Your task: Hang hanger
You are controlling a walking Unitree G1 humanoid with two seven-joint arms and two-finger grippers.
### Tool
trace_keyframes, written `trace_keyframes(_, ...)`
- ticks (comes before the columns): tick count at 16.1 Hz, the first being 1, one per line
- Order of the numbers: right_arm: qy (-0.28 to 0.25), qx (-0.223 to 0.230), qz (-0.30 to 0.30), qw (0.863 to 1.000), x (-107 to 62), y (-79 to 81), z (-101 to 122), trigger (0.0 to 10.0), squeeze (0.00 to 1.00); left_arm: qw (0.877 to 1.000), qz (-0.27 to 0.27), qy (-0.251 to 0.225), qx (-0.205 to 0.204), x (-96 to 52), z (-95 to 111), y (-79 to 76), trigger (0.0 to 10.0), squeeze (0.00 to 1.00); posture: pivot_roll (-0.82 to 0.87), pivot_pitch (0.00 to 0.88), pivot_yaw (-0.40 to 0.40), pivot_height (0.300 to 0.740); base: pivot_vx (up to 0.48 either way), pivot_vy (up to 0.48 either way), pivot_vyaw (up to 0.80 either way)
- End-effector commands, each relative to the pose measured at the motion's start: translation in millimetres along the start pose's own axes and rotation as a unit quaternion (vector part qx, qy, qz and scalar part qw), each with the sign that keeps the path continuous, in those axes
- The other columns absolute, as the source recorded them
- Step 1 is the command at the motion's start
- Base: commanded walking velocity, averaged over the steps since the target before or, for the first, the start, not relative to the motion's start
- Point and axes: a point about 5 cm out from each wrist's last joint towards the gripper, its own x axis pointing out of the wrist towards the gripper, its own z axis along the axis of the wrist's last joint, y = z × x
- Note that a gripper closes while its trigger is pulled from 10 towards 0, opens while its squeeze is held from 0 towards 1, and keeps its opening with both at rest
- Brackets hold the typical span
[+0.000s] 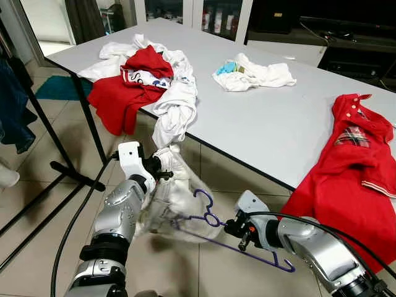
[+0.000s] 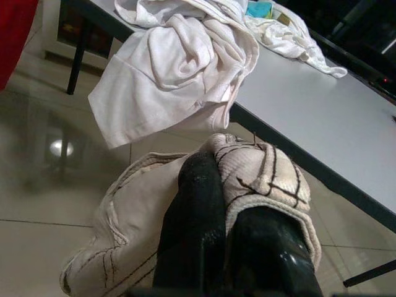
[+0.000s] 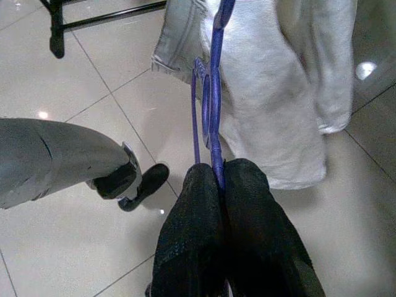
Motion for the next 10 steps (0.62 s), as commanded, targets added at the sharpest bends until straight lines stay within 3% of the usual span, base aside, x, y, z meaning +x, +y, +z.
trace_keyframes(1,-0.022,-0.008,0.001,1.000,-6.9,-2.9,7.0,10.0,0.27,1.000,-0.006,-0.021,0.008,2.4,10.4,-3.1,10.0,0.00,0.00,0.000,-0.023,0.740,0.000,0.000,0.00)
trace_keyframes(5,-0.057,0.006,0.023,0.998,-10.0,2.4,14.8,10.0,0.27,1.000,-0.007,-0.020,0.008,3.2,9.8,-4.3,10.0,0.00,-0.02,0.000,-0.021,0.740,0.000,0.000,0.00)
trace_keyframes(7,-0.021,0.010,-0.037,0.999,-0.8,-8.4,5.1,10.0,0.27,1.000,-0.010,-0.020,0.006,4.8,9.7,-7.0,10.0,0.00,-0.02,0.000,-0.022,0.740,0.000,0.000,0.00)
trace_keyframes(10,0.002,0.008,-0.107,0.994,-4.5,-28.3,1.1,10.0,0.28,1.000,-0.009,-0.020,0.007,4.3,9.5,-6.1,10.0,0.00,-0.02,0.000,-0.022,0.740,0.000,0.000,0.00)
